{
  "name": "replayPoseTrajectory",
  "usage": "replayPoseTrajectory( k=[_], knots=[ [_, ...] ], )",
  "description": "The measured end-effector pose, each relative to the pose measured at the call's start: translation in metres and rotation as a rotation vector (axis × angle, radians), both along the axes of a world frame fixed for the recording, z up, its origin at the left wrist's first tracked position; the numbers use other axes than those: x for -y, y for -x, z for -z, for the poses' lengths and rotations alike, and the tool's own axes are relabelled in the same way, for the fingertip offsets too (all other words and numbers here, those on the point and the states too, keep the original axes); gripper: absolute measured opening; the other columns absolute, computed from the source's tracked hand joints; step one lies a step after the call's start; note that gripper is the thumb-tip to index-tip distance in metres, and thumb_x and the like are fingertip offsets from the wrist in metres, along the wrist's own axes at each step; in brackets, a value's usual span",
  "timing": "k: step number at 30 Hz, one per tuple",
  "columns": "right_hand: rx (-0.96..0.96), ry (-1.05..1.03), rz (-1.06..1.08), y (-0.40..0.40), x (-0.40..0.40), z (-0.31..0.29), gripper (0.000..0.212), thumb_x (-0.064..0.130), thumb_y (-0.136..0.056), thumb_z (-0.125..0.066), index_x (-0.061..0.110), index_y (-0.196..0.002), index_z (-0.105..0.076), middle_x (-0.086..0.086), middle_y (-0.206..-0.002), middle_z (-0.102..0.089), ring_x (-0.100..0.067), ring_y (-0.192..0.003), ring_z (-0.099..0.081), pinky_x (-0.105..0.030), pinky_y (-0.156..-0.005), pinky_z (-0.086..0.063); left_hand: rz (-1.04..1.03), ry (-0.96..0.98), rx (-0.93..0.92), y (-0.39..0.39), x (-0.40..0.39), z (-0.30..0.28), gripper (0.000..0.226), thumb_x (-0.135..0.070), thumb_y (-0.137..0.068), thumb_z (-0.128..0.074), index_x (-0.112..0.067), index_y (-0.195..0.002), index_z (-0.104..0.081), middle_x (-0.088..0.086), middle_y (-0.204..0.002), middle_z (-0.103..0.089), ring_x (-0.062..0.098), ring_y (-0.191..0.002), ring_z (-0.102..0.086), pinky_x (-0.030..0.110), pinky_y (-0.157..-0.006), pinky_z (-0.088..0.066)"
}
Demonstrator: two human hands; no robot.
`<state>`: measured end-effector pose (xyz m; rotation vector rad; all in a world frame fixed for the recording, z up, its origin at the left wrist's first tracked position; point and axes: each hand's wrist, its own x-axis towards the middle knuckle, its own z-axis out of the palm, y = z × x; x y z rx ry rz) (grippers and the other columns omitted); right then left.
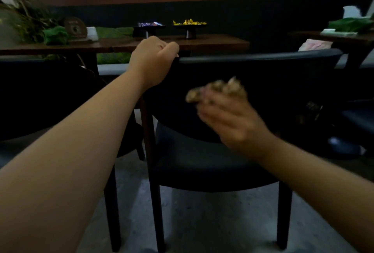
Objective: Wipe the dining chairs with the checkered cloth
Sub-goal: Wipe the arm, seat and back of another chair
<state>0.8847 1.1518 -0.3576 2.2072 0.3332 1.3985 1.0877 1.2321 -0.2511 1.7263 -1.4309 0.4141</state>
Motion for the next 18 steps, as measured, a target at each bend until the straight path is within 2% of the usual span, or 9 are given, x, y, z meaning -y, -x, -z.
replayPoseTrajectory(
  k=[2, 4, 9, 11, 13, 16, 17, 18],
  knots=[
    [-0.203, 0.089, 0.067, 0.000, 0.006, 0.033, 0.018, 0.001, -0.090, -0.058, -0.004, -0.100, -0.073, -0.017, -0.114, -0.067, -0.032, -0.114, -0.060, -0.045, -0.092, -0.051, 0.008, -0.002, 0.003, -0.002, 0.000, 0.001, 0.057, -0.042, -0.077, -0.035, 0.008, -0.068, -0.063, 0.023, -0.063, -0.055, 0.036, -0.066, -0.051, 0.043, -0.061, -0.040],
    [-0.342, 0.149, 0.138, 0.003, 0.012, 0.048, 0.020, 0.004, -0.091, -0.056, -0.001, -0.099, -0.074, -0.012, -0.115, -0.068, -0.026, -0.115, -0.060, -0.040, -0.094, -0.051, 0.015, 0.006, -0.012, -0.001, -0.001, 0.000, 0.057, -0.041, -0.077, -0.036, 0.007, -0.069, -0.064, 0.022, -0.062, -0.056, 0.035, -0.065, -0.051, 0.043, -0.062, -0.040],
    [-0.408, 0.213, 0.137, 0.004, 0.013, 0.036, 0.026, 0.006, -0.091, -0.050, 0.003, -0.095, -0.076, -0.009, -0.110, -0.071, -0.024, -0.115, -0.061, -0.036, -0.096, -0.048, 0.038, -0.017, -0.046, 0.001, -0.001, -0.001, 0.055, -0.040, -0.077, -0.038, 0.007, -0.067, -0.064, -0.004, -0.042, -0.043, 0.024, -0.053, -0.043, 0.035, -0.056, -0.033],
    [-0.374, 0.199, 0.070, 0.007, 0.009, 0.015, 0.023, 0.004, -0.092, -0.053, -0.002, -0.096, -0.074, -0.014, -0.110, -0.070, -0.030, -0.115, -0.060, -0.043, -0.096, -0.047, 0.029, -0.004, -0.032, 0.000, -0.001, 0.000, 0.054, -0.040, -0.077, -0.038, 0.006, -0.065, -0.063, -0.001, -0.045, -0.044, 0.028, -0.055, -0.045, 0.036, -0.056, -0.034],
    [-0.247, 0.142, -0.001, 0.007, 0.004, -0.016, 0.018, 0.000, -0.092, -0.057, -0.003, -0.100, -0.072, -0.018, -0.114, -0.068, -0.034, -0.117, -0.058, -0.048, -0.097, -0.048, 0.026, 0.011, -0.045, 0.000, -0.001, 0.001, 0.053, -0.040, -0.077, -0.038, 0.005, -0.063, -0.063, -0.003, -0.044, -0.044, 0.024, -0.053, -0.044, 0.034, -0.054, -0.032],
    [-0.032, 0.116, -0.013, 0.003, -0.001, -0.053, 0.017, 0.003, -0.094, -0.059, 0.001, -0.103, -0.072, -0.014, -0.118, -0.066, -0.034, -0.122, -0.054, -0.046, -0.105, -0.040, 0.045, 0.012, -0.086, 0.001, -0.001, 0.002, 0.046, -0.036, -0.079, -0.040, -0.009, -0.043, -0.048, -0.009, -0.035, -0.034, 0.010, -0.040, -0.031, 0.026, -0.045, -0.026],
    [-0.001, 0.107, -0.013, 0.002, -0.001, -0.055, 0.016, 0.004, -0.094, -0.059, 0.001, -0.103, -0.073, -0.013, -0.118, -0.067, -0.033, -0.121, -0.055, -0.045, -0.105, -0.039, 0.041, 0.006, -0.090, 0.002, -0.001, 0.001, 0.045, -0.035, -0.079, -0.040, -0.011, -0.042, -0.045, -0.010, -0.034, -0.033, 0.009, -0.039, -0.030, 0.024, -0.044, -0.024],
    [0.004, 0.107, -0.011, 0.002, -0.001, -0.051, 0.015, 0.003, -0.093, -0.061, 0.001, -0.102, -0.073, -0.012, -0.117, -0.067, -0.032, -0.120, -0.056, -0.044, -0.105, -0.040, 0.035, -0.004, -0.095, 0.002, -0.001, 0.001, 0.045, -0.036, -0.079, -0.040, -0.009, -0.045, -0.051, -0.010, -0.035, -0.035, 0.009, -0.040, -0.032, 0.024, -0.044, -0.026]
  ],
)
